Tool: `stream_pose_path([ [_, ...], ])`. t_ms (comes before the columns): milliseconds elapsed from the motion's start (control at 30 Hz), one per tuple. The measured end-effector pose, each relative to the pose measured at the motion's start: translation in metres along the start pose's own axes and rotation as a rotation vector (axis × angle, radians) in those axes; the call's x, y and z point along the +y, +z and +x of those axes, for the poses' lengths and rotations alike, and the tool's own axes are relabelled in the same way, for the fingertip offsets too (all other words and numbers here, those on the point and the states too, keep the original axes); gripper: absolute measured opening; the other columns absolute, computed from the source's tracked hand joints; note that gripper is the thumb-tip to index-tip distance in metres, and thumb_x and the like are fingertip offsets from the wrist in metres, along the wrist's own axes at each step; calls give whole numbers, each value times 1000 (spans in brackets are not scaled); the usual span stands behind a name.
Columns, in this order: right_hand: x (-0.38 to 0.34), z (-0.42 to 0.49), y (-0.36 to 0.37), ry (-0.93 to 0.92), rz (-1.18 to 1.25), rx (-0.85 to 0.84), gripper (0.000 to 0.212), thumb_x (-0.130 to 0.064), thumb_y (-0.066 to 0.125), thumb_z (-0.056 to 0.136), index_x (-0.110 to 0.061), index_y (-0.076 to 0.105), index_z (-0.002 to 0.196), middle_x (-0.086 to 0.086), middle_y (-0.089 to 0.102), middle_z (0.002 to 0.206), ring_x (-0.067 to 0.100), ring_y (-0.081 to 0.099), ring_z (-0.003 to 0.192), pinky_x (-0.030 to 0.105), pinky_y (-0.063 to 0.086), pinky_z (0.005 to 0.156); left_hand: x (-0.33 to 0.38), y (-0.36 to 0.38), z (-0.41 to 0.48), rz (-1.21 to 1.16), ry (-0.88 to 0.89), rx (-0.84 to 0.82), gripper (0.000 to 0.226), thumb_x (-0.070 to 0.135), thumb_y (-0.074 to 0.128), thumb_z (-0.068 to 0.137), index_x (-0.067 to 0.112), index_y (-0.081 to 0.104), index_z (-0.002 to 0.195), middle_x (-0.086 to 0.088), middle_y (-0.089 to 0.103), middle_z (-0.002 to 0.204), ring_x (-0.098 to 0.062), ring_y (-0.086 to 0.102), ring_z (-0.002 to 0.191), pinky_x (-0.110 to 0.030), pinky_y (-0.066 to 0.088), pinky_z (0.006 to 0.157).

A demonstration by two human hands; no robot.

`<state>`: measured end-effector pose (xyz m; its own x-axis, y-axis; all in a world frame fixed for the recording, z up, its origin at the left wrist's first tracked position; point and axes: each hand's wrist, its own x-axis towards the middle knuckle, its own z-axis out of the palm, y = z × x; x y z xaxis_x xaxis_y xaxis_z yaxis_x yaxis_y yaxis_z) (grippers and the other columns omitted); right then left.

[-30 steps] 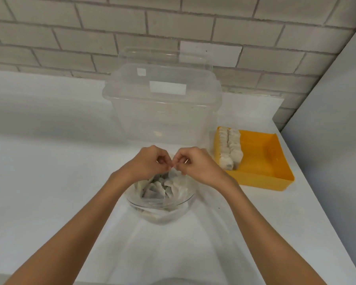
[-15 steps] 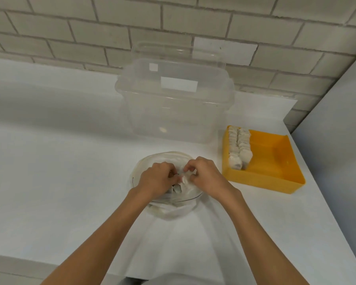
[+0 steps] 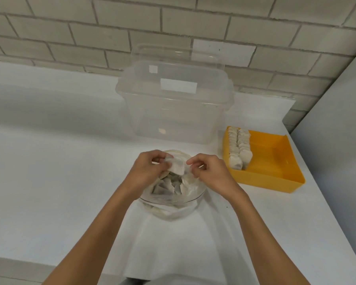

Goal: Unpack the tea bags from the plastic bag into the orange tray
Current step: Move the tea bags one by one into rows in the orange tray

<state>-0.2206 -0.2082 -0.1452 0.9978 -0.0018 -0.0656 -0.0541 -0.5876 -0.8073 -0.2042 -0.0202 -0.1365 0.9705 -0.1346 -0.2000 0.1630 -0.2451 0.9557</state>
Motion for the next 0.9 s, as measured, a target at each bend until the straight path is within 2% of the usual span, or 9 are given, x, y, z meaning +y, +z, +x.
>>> stream_pose_path([
  [100,-12,-4,1,57,269,-6,9,-20,63,90,-17,71,94,4,71,85,10,64,67,24,52,67,3,0,-3,-323,-85,-6,12,2,63,89,3,61,101,-14,63,81,-26,58,76,-33,48,77],
  [200,-21,-3,5,89,421,-29,10,-25,67,88,-17,71,92,6,72,84,10,64,66,26,53,65,2,4,-6,-434,-114,-61,18,7,66,88,6,57,102,-16,70,98,-23,70,93,-33,53,91],
  [300,-25,0,8,74,439,9,13,-23,71,85,-14,69,94,2,70,79,9,64,63,25,51,62,-1,8,-7,-364,-93,-89,26,15,73,83,4,59,102,-19,68,103,-24,70,97,-37,54,92],
  [400,-27,2,8,30,434,43,8,-18,71,84,-12,69,90,0,66,73,9,62,61,21,48,58,-2,8,-8,-280,-66,-64,32,16,77,79,-1,60,101,-12,65,92,-23,68,83,-41,54,89],
  [467,-28,3,6,6,431,48,5,-15,71,84,-12,68,86,-1,65,70,9,62,59,21,48,57,3,6,-9,-236,-39,-75,33,15,77,79,3,60,105,-6,67,95,-15,69,78,-34,58,78],
  [533,-28,5,5,-4,436,40,5,-15,71,85,-11,68,87,0,65,70,9,63,60,22,48,58,10,2,-9,-198,-7,-87,38,19,78,78,14,60,111,1,68,103,-8,70,79,-23,54,68],
  [667,-27,6,4,-43,396,60,6,-17,71,85,-20,68,81,-5,66,68,10,63,60,22,47,61,22,-5,-2,-92,82,45,27,31,72,83,24,64,108,6,67,100,-11,66,94,-28,55,82],
  [733,-27,7,7,-87,336,113,6,-16,72,83,-20,70,79,-8,66,67,8,61,60,21,46,63,24,-5,-1,-61,96,99,21,35,69,85,22,66,101,4,66,93,-10,67,87,-27,54,79],
  [900,-33,3,19,-253,111,192,9,-15,72,82,-17,69,73,-3,65,72,5,53,62,11,40,59,26,5,-1,-45,116,38,28,40,69,84,19,65,102,1,70,92,-6,70,80,-25,57,75],
])
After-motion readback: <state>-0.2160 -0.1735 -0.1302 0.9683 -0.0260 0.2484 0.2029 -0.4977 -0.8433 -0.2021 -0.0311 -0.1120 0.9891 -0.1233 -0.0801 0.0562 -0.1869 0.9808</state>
